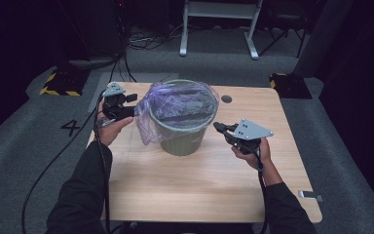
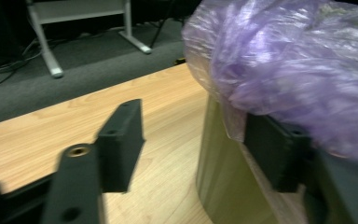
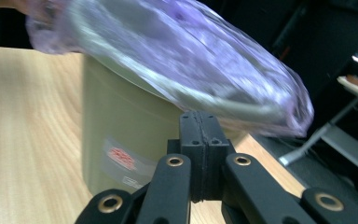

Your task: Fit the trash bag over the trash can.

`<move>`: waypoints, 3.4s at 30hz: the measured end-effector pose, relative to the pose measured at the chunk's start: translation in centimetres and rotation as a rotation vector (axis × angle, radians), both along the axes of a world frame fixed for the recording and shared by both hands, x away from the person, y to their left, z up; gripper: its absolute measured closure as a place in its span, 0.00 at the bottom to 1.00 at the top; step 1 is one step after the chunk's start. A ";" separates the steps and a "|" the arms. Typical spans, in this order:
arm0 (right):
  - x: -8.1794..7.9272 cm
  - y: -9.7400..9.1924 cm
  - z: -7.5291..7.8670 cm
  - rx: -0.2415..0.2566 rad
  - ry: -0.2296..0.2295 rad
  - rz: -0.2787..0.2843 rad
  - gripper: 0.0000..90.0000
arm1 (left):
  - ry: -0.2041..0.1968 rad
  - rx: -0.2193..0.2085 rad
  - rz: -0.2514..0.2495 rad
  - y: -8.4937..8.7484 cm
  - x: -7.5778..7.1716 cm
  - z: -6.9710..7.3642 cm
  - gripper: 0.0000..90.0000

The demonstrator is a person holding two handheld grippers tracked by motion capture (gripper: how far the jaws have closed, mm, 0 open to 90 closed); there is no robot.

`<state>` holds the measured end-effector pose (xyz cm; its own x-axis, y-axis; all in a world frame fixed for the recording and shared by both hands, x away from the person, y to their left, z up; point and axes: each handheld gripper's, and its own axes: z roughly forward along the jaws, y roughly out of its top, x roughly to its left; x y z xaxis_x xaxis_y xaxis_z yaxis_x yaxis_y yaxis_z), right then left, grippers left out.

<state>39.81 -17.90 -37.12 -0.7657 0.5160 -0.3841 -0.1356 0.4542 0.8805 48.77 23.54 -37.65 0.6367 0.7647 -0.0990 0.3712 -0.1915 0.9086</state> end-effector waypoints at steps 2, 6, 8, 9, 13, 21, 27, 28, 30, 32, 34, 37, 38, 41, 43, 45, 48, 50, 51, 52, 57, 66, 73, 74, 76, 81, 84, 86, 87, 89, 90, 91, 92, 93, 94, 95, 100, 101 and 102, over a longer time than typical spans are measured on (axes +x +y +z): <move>-0.6 0.3 0.5 0.007 -0.024 0.015 0.62 | 0.002 0.013 -0.005 0.0 -0.2 0.1 0.37; -1.5 1.2 1.2 -0.013 -0.077 0.048 0.48 | 0.002 0.002 -0.009 0.4 -0.7 0.2 0.35; -1.9 1.8 1.3 -0.036 -0.092 0.069 0.47 | 0.004 -0.012 -0.003 0.8 -0.9 0.0 0.29; -2.1 2.3 1.3 -0.051 -0.096 0.080 0.47 | 0.007 -0.024 -0.002 1.1 -0.9 -0.1 0.27; -2.1 3.5 1.0 -0.085 -0.107 0.087 0.48 | 0.011 -0.032 0.007 1.9 -1.2 -0.5 0.21; -1.8 3.6 1.2 -0.089 -0.114 0.110 0.86 | -0.040 -0.044 -0.004 3.3 -2.8 0.2 0.19; -1.4 3.4 1.2 -0.096 -0.096 0.093 1.00 | -0.086 -0.042 -0.059 3.7 -4.9 1.0 0.19; -1.4 3.4 1.2 -0.096 -0.091 0.093 1.00 | -0.088 -0.040 -0.063 3.6 -5.1 1.1 0.19; -1.3 3.3 1.2 -0.095 -0.085 0.094 1.00 | -0.108 -0.034 -0.088 3.4 -5.6 1.4 0.18; -1.3 3.2 1.1 -0.095 -0.076 0.096 1.00 | -0.127 -0.041 -0.107 3.1 -6.3 1.8 0.18; -1.2 3.0 0.9 -0.088 -0.068 0.091 1.00 | -0.136 -0.046 -0.141 2.7 -7.1 2.2 0.17; -1.1 2.6 0.6 -0.087 -0.051 0.087 1.00 | -0.142 -0.046 -0.163 2.0 -8.1 2.4 0.17; -1.1 2.5 0.6 -0.082 -0.045 0.079 1.00 | -0.147 -0.040 -0.180 1.7 -8.6 2.6 0.17; -1.2 2.2 0.6 -0.069 -0.043 0.089 0.99 | -0.149 -0.046 -0.219 1.3 -9.8 2.8 0.17; -1.7 2.1 0.8 -0.067 -0.087 0.081 0.71 | -0.149 -0.054 -0.243 1.1 -10.6 3.0 0.17; -1.9 2.4 1.0 -0.076 -0.091 0.071 0.50 | -0.137 -0.047 -0.266 0.6 -11.1 2.9 0.17; -2.1 3.0 1.1 -0.090 -0.111 0.071 0.39 | -0.113 -0.004 -0.261 -0.7 -11.2 2.5 0.17; -2.1 3.4 1.3 -0.077 -0.116 0.083 0.38 | -0.097 0.005 -0.257 -1.3 -10.7 1.9 0.17; -2.1 3.7 1.4 -0.080 -0.112 0.095 0.38 | -0.078 0.019 -0.246 -1.5 -10.3 1.6 0.17; -2.1 4.0 1.5 -0.091 -0.111 0.098 0.38 | -0.061 0.028 -0.234 -1.7 -9.9 1.2 0.17; -1.4 4.8 1.6 -0.099 -0.100 0.132 0.69 | -0.031 0.026 -0.197 -1.9 -8.5 0.1 0.35; -1.1 4.0 1.9 -0.082 -0.096 0.131 1.00 | -0.064 0.009 -0.224 -1.0 -7.7 -0.5 0.69; -1.5 2.7 1.2 -0.058 -0.087 0.128 1.00 | -0.074 -0.006 -0.205 -0.7 -7.3 -0.8 0.65; -1.6 2.5 1.1 -0.056 -0.082 0.128 1.00 | -0.065 -0.018 -0.197 -0.6 -7.3 -0.8 0.58; -1.5 1.8 0.8 -0.049 -0.069 0.115 1.00 | -0.051 -0.044 -0.206 -0.3 -7.1 -1.0 0.53; -0.7 0.5 -0.3 -0.026 -0.017 0.084 1.00 | -0.053 -0.037 -0.175 0.3 -6.7 -1.5 0.55; 0.0 0.2 -1.2 -0.039 0.001 0.058 1.00 | -0.033 -0.058 -0.160 0.9 -6.2 -2.0 0.53; 0.5 -0.1 -1.7 -0.029 0.027 0.041 1.00 | -0.026 -0.087 -0.158 1.5 -5.9 -2.2 0.45; 0.9 -0.4 -2.0 -0.021 0.044 0.031 1.00 | -0.030 -0.106 -0.160 1.8 -5.8 -2.3 0.41; 1.4 -0.9 -2.3 -0.010 0.059 0.009 1.00 | -0.037 -0.137 -0.162 2.4 -5.9 -2.2 0.37; 1.6 -1.1 -2.4 -0.001 0.067 -0.003 1.00 | -0.043 -0.145 -0.156 2.7 -5.9 -2.1 0.35; 1.9 -1.3 -2.5 -0.001 0.072 -0.022 1.00 | -0.043 -0.161 -0.162 2.9 -6.0 -2.0 0.31; 2.1 -1.5 -2.5 0.003 0.082 -0.034 1.00 | -0.047 -0.168 -0.157 3.1 -6.0 -1.8 0.30; 2.3 -1.7 -2.6 0.011 0.092 -0.045 1.00 | -0.054 -0.178 -0.150 3.3 -6.1 -1.6 0.30; 2.5 -1.8 -2.6 0.015 0.093 -0.056 1.00 | -0.064 -0.185 -0.149 3.6 -6.2 -1.3 0.30; 2.5 -1.9 -2.5 0.020 0.098 -0.068 1.00 | -0.079 -0.196 -0.142 3.8 -6.2 -1.0 0.30; 2.8 -2.4 -2.0 0.049 0.106 -0.105 1.00 | -0.092 -0.182 -0.128 4.0 -5.8 0.5 0.28; 2.8 -2.5 -1.9 0.061 0.112 -0.116 0.83 | -0.086 -0.162 -0.138 3.8 -5.6 0.8 0.27; 2.9 -2.6 -1.6 0.082 0.124 -0.122 0.75 | -0.086 -0.136 -0.125 3.6 -5.3 1.1 0.26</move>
